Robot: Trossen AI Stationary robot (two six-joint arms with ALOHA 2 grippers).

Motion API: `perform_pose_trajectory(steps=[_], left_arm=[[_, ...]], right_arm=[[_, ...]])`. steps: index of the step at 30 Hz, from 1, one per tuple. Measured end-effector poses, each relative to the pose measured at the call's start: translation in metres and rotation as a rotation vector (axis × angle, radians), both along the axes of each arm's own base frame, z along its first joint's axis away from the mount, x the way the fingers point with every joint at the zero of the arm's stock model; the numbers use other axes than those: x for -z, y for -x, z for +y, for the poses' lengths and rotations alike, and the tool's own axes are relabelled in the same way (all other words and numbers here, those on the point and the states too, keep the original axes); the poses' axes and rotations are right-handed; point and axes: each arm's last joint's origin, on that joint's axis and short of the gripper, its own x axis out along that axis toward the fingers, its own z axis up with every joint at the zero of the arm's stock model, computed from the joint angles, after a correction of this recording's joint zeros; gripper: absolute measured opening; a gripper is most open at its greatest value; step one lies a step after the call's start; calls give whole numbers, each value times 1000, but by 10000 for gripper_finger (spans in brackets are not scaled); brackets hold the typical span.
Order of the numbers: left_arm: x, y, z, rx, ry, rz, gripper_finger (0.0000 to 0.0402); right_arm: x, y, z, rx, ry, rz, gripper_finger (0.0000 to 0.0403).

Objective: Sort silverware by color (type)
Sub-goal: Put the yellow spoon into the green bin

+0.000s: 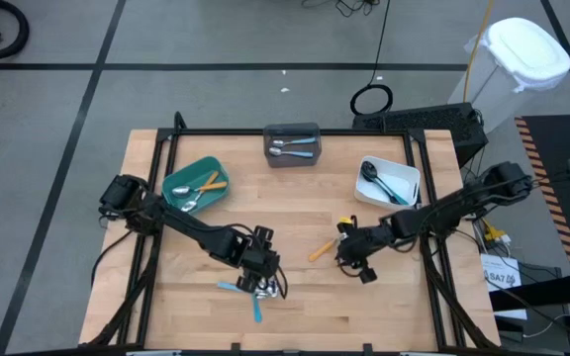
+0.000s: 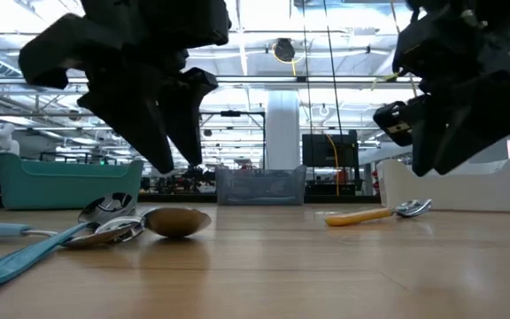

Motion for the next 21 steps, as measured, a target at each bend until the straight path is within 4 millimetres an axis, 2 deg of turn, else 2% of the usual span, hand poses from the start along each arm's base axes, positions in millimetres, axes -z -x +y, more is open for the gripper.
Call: perform_pose_trajectory(steps=[10, 21], left_arm=[[28, -4, 0, 150, -120, 95, 159], [43, -8, 1, 332, -212, 134, 147]], right_arm=[[-6, -7, 7, 15, -5, -112, 86], [-5, -7, 6, 11, 6, -110, 86]])
